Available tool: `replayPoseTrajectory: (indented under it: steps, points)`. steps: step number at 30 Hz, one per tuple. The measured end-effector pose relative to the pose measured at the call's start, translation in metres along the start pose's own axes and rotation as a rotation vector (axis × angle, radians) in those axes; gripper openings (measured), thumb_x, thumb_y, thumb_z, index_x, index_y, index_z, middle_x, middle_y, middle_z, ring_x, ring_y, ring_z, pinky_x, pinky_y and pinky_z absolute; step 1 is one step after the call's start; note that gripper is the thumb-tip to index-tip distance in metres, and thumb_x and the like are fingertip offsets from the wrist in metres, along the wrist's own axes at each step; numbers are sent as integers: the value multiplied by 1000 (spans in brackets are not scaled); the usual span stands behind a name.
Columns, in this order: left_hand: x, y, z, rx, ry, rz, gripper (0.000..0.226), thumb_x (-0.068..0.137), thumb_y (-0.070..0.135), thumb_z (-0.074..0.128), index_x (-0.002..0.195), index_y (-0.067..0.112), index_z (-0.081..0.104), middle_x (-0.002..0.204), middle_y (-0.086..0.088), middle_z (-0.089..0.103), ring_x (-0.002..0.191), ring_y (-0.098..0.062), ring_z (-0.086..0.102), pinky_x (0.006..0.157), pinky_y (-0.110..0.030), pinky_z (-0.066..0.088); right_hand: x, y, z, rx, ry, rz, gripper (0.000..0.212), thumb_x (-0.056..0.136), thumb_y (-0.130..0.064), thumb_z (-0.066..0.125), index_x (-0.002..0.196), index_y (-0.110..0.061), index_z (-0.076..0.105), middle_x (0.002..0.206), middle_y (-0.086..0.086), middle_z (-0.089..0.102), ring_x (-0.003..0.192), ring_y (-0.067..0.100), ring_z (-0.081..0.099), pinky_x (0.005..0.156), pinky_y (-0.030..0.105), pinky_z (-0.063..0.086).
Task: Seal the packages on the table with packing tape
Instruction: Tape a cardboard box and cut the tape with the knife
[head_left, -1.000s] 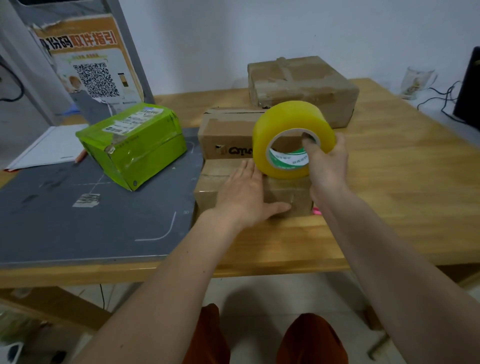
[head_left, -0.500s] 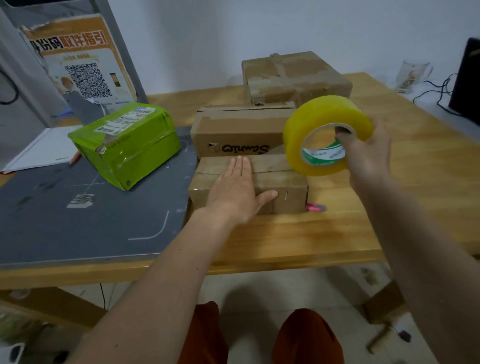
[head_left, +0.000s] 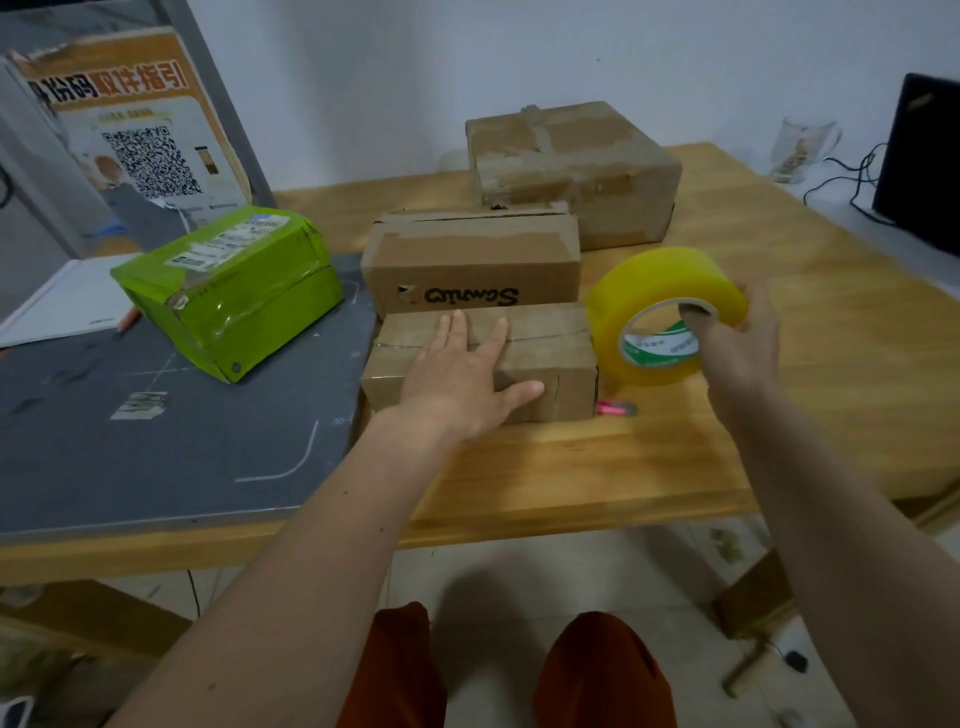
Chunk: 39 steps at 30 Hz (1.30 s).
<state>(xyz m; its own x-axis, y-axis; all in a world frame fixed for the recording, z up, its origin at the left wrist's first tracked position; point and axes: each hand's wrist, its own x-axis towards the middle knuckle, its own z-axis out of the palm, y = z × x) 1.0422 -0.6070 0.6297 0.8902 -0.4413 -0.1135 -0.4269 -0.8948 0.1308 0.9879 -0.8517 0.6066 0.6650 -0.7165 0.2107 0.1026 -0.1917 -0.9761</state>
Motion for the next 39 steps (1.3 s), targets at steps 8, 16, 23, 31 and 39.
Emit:
replayPoseTrajectory:
  steps: [8,16,23,31,39]
  points:
    - [5,69,9,18,118,253,103,82,75,50,157,22,2,165,-2,0,151,-18,-1,119,-35,4,1,5,0,-2,10,-21,24,88,-9,64,108,-18,53,86,-2,58,82,16,56,66,26,45]
    - [2,21,-3,149,-42,-14,117,77,75,57,155,17,-10,162,-16,-11,149,-37,-8,119,-53,3,-2,13,0,-57,-70,-9,23,91,-12,64,110,-18,52,89,-1,57,84,16,55,64,25,43]
    - [45,36,-30,93,-254,163,144,57,70,79,152,28,-19,163,-4,-17,148,-26,-19,115,-60,-10,-3,6,2,-77,-55,7,25,91,-11,64,112,-16,50,86,-6,54,82,13,53,62,22,41]
    - [34,25,-47,-330,123,300,129,55,53,89,156,32,11,142,-2,30,135,-25,22,116,-43,20,-5,-58,4,-31,-55,-65,30,88,-10,68,112,-12,52,88,-3,59,78,9,58,68,27,44]
    - [-6,9,-76,-916,358,399,118,47,52,88,147,30,30,144,-1,38,136,-18,37,113,-44,35,-46,-138,55,457,-183,81,36,79,-18,76,114,-15,66,104,3,74,98,21,70,90,48,56]
